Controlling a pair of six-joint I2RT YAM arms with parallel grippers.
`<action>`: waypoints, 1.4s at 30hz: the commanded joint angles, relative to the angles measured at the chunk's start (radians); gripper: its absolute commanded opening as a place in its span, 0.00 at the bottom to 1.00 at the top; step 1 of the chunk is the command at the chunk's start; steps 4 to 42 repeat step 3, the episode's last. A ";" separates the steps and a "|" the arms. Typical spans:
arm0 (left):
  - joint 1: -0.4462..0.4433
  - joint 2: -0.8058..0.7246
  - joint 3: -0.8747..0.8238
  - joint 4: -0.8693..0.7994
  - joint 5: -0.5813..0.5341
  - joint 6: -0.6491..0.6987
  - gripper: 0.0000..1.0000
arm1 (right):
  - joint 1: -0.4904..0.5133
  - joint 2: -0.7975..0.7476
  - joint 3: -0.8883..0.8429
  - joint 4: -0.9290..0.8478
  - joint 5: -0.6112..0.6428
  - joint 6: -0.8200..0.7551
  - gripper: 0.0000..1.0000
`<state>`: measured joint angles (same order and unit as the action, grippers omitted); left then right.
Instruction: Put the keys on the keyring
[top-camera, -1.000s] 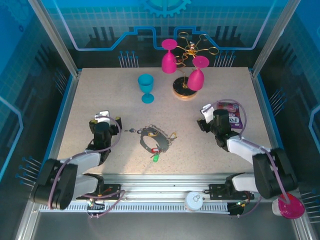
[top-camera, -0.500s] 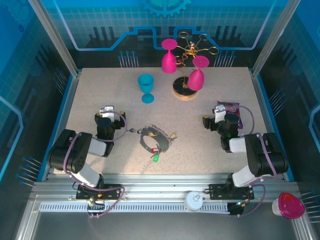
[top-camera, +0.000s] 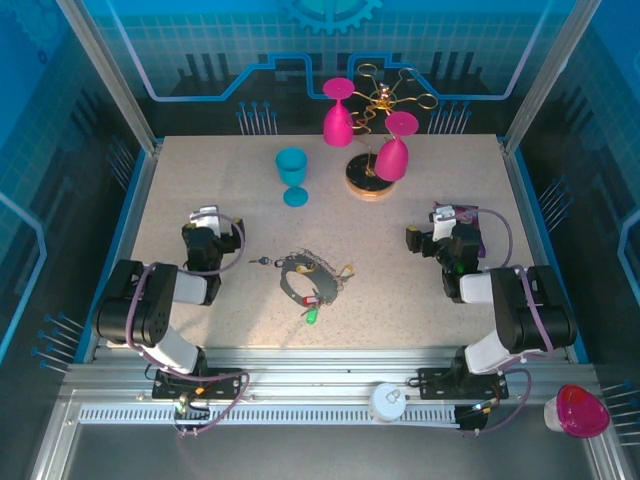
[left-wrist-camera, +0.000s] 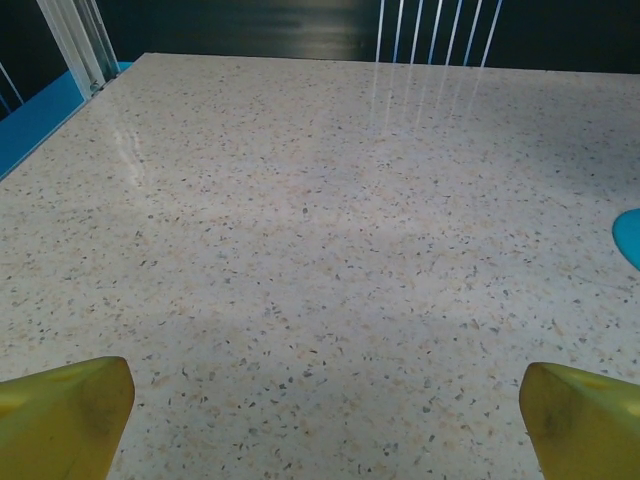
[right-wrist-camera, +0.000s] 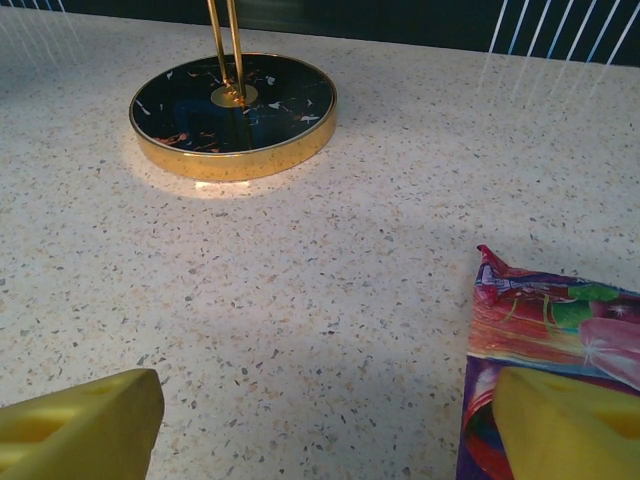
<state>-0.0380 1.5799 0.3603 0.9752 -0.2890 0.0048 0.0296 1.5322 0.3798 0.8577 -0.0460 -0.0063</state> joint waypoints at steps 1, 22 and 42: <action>0.003 -0.020 0.011 -0.019 0.046 -0.022 0.99 | -0.006 0.008 0.019 0.032 0.001 0.006 1.00; 0.001 -0.019 0.009 -0.013 0.046 -0.020 0.99 | 0.000 0.006 0.016 0.035 0.028 0.006 1.00; 0.001 -0.019 0.009 -0.013 0.046 -0.020 0.99 | 0.000 0.006 0.016 0.035 0.028 0.006 1.00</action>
